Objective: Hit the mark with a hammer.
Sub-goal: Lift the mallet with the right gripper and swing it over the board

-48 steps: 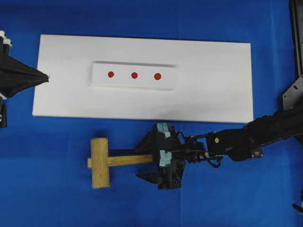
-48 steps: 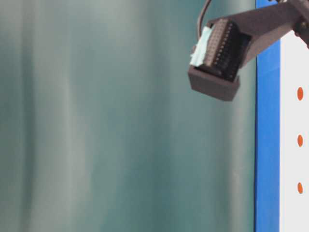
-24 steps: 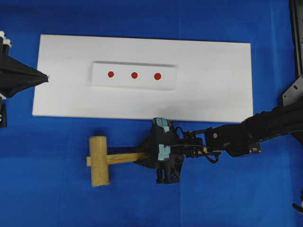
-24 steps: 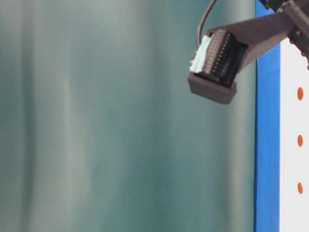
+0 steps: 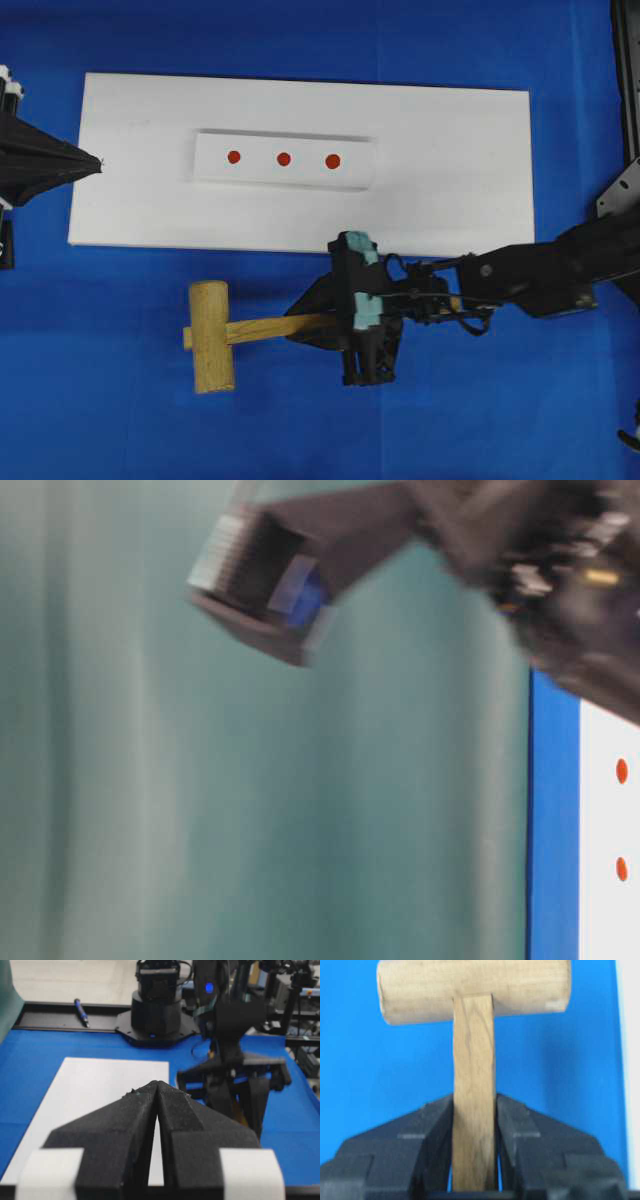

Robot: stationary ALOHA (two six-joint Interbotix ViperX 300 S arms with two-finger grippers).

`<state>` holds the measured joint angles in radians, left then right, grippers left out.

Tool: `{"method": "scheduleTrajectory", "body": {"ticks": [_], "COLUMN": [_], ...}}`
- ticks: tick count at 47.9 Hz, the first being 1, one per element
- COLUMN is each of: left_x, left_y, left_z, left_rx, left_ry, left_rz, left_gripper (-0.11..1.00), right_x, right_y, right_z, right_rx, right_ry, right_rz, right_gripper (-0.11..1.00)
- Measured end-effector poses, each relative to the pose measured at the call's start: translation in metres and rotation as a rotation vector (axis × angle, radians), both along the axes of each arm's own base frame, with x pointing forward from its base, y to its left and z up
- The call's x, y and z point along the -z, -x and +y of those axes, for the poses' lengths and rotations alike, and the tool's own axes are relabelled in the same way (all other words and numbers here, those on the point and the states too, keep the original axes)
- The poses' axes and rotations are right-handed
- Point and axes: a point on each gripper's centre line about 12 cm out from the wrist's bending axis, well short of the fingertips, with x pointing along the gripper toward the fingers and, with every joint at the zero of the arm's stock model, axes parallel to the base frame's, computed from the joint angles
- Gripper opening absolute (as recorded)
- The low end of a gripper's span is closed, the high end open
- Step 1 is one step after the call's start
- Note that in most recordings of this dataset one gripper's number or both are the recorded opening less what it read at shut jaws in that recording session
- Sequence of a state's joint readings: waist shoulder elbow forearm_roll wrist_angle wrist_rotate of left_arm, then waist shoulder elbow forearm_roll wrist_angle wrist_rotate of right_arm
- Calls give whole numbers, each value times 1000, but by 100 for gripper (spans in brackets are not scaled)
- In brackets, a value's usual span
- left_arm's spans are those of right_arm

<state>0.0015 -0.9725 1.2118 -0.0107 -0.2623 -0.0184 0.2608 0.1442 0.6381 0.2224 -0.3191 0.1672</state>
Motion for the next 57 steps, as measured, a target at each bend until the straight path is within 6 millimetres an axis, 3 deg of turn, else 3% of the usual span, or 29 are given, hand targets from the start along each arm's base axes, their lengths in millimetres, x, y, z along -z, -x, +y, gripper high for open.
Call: {"method": "scheduleTrajectory", "body": {"ticks": [10,16,36,57], "left_x": [-2,-2,-2,-1], "left_y": [2,3,3,2], "left_z": [0,0,0,0], "left_rx": [0,0,0,0], "left_ry": [3,3,3,3], "left_rz": [-9,-9,-6,3], "left_gripper": [0,0,0,0], "right_x": [-51,-69,-71,-71], "right_y": [13,18,15,8], "right_z": [-2,-3,-25,-111], "right_rx": [-44,-52,-8,164], "right_ry": [30,33,49,141], "right_rz": [-47,-75,-74,-67], "right_gripper": [9,9,9,9]}}
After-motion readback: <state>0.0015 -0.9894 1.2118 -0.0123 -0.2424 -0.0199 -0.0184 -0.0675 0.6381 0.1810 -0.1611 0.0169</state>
